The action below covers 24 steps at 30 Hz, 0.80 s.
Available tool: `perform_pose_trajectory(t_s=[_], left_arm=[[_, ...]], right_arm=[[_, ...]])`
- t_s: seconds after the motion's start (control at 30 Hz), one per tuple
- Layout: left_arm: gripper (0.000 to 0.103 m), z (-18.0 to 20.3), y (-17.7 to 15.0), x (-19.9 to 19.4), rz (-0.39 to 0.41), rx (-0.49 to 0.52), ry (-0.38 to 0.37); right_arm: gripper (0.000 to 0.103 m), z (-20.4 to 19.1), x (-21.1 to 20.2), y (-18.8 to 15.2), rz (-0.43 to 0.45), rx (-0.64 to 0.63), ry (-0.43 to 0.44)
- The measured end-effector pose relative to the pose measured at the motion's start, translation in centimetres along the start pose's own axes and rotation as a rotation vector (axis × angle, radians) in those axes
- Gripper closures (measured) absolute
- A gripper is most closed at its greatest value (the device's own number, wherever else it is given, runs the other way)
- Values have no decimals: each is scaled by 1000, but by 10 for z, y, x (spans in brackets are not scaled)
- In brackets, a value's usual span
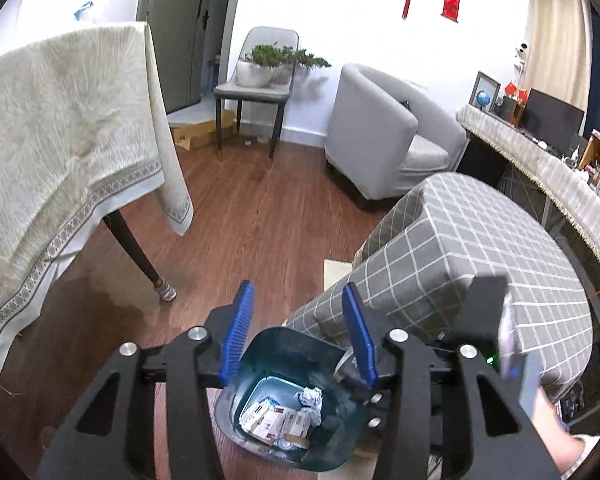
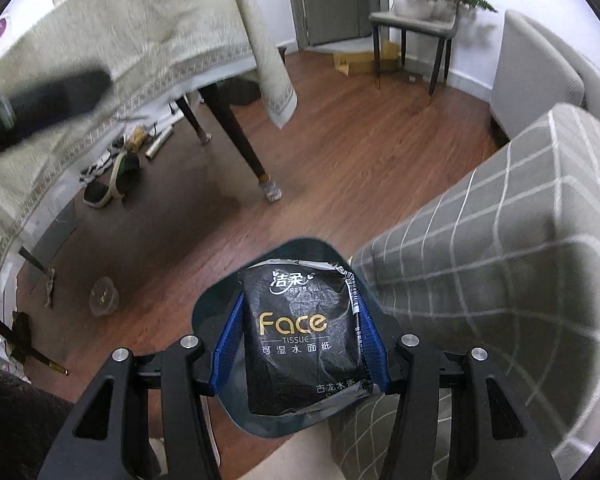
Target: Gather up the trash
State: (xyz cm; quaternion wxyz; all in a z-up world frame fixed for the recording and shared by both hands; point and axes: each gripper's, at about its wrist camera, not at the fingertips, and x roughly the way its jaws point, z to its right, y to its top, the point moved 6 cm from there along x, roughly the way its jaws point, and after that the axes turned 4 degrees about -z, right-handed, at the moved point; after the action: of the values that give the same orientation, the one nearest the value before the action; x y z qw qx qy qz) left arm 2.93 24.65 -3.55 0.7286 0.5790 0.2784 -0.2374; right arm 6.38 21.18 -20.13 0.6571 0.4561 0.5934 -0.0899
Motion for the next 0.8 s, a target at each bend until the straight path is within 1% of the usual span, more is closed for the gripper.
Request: perform_pose_trajectory(t_s=[0.1,0.23,0.27,0.3,0.33,0.43,0.53,0.63,0.67,0.73,0.77,0.8], left_arm=[[61,3,6,-7,22,-1,-9],[63,9,13,-13,35,-1,-25],[63,11,15,-14,37,-1,-29],[63,11,15,-16,41,1,-28],[63,12,17,-18,49,9,-18],[62,14,22,-22,63,29,5],[62,18,24,-25,73,29,-2],[54,24,26,-26,81,38,0],[46,25,25,-25,83,41,5],[44,29,25,-26,93,53,4],[38,31,25,-26,97,59,4],[34,33,24,-26,99,65,0]], right_arm=[[48,-2,9,-6,-26,-8,7],[47,-6,17,-14,-51,-27,8],[42,-9,18,-16,-58,-32,17],[32,-11,19,-16,-59,-38,18],[29,-14,17,-16,-52,-49,15],[28,-15,10,-15,-29,-61,12],[28,-14,-2,-12,0,-58,20],[28,-11,-21,-8,45,-61,20],[28,-11,-32,-6,74,-62,17],[28,-8,-49,-3,118,-63,7],[28,-6,-60,-1,145,-59,-2],[28,-4,-67,0,166,-55,-10]])
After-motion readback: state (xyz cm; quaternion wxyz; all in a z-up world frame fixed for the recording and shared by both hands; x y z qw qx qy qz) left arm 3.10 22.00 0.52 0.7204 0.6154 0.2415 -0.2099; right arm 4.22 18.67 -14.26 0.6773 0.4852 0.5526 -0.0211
